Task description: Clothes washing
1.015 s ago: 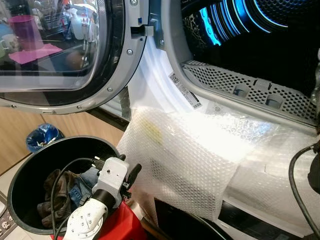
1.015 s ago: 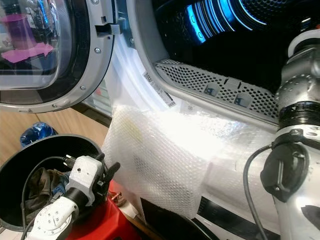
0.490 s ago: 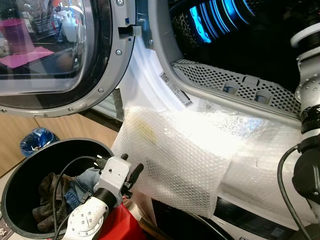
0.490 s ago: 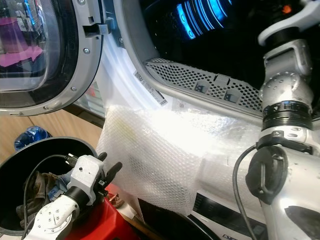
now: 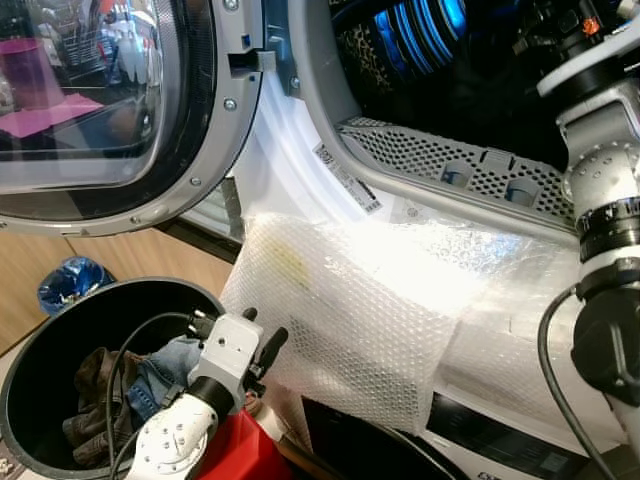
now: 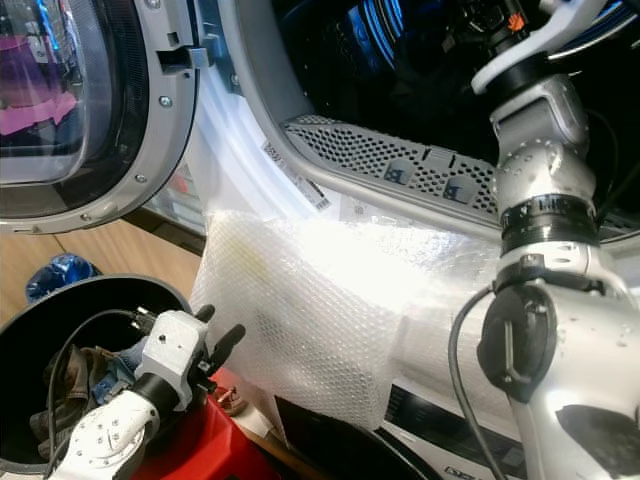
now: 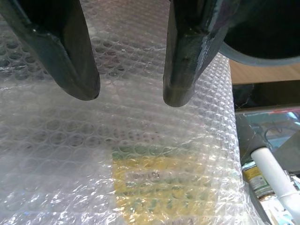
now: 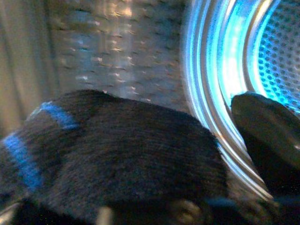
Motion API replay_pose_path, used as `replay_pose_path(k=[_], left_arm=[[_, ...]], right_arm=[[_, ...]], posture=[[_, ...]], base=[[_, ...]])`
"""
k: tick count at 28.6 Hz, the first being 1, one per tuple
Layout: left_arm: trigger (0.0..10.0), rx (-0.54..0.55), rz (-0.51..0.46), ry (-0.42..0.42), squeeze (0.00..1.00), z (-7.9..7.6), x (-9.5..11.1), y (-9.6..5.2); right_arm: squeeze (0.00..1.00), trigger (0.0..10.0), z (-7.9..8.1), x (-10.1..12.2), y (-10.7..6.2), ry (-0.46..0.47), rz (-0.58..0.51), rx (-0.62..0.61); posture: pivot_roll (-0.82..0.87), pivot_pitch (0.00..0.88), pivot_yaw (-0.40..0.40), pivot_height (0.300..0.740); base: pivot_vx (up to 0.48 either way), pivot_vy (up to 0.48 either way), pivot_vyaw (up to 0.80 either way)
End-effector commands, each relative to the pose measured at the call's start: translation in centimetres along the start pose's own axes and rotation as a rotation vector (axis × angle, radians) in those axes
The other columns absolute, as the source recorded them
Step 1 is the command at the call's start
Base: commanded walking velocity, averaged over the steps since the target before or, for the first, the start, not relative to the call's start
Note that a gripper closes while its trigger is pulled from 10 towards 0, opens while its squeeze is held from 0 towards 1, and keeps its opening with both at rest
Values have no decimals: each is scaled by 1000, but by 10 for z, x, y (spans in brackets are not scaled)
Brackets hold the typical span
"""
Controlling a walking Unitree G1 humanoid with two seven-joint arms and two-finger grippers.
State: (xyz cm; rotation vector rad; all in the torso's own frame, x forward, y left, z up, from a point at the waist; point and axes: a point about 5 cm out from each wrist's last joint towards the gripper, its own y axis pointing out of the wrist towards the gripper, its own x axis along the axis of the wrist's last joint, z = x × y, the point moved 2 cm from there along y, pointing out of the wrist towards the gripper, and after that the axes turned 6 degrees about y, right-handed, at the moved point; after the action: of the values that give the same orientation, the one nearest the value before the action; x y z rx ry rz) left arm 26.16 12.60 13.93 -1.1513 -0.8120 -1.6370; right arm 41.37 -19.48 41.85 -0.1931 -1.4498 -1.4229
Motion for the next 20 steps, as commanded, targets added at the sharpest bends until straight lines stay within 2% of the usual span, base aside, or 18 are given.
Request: replay_pose_path(k=[1, 2, 3, 4, 6, 7, 9, 10, 11, 12, 14, 15, 16, 17, 20], left_arm=[[10000, -6, -3, 8, 0, -2, 1, -2], [10000, -5, -2, 8, 0, -1, 1, -2], [10000, -5, -2, 8, 0, -1, 1, -2], [10000, -5, -1, 9, 0, -1, 1, -3], [10000, -5, -1, 9, 0, -1, 1, -3], [10000, -4, 0, 10, 0, -1, 1, -3], [10000, -4, 0, 10, 0, -1, 1, -3], [10000, -2, 0, 11, 0, -1, 1, -3], [10000, -2, 0, 11, 0, -1, 1, -3], [10000, -1, 1, 11, 0, 0, 1, -3], [10000, -2, 1, 11, 0, 0, 1, -4], [10000, -5, 1, 12, 0, 0, 1, -4], [10000, -5, 1, 12, 0, 0, 1, -4], [10000, -9, 2, 12, 0, 0, 2, -5], [10000, -12, 2, 13, 0, 0, 2, -5]], right_arm=[[1000, 10000, -6, 13, 2, -21, -30, -73], [1000, 10000, -18, 15, -1, -39, -26, -188], [1000, 10000, -18, 15, -1, -39, -26, -188], [1000, 10000, -37, 22, -10, -75, -33, -360], [1000, 10000, -37, 22, -10, -75, -33, -360], [1000, 10000, -91, 55, -55, -210, -142, -858], [1000, 10000, -91, 55, -55, -210, -142, -858], [1000, 10000, -105, 69, -74, -258, -211, -1013], [1000, 10000, -105, 69, -74, -258, -211, -1013], [1000, 10000, -107, 72, -79, -312, -235, -1044], [1000, 10000, -104, 68, -77, -340, -227, -1019], [651, 10000, -101, 62, -73, -354, -211, -988], [651, 10000, -101, 62, -73, -354, -211, -988], [0, 10000, -97, 57, -68, -358, -196, -951], [0, 10000, -95, 54, -66, -356, -192, -934]], posture=[[113, 92, -10, 740], [113, 92, -8, 740], [113, 92, -8, 740], [112, 93, -5, 740], [112, 93, -5, 740], [115, 95, -8, 740], [115, 95, -8, 740], [115, 95, -8, 740], [115, 95, -8, 740], [118, 101, -3, 740], [119, 106, 1, 740], [119, 107, 4, 740], [119, 107, 4, 740], [119, 110, 11, 740], [119, 110, 11, 740]], base=[[0, 0, 0], [0, 0, 0], [0, 0, 0], [0, 0, 0], [0, 0, 0], [0, 0, 0], [0, 0, 0], [0, 0, 0], [0, 0, 0], [0, 0, 0], [0, 0, 0], [0, 0, 0], [0, 0, 0], [0, 0, 0], [0, 0, 0]])
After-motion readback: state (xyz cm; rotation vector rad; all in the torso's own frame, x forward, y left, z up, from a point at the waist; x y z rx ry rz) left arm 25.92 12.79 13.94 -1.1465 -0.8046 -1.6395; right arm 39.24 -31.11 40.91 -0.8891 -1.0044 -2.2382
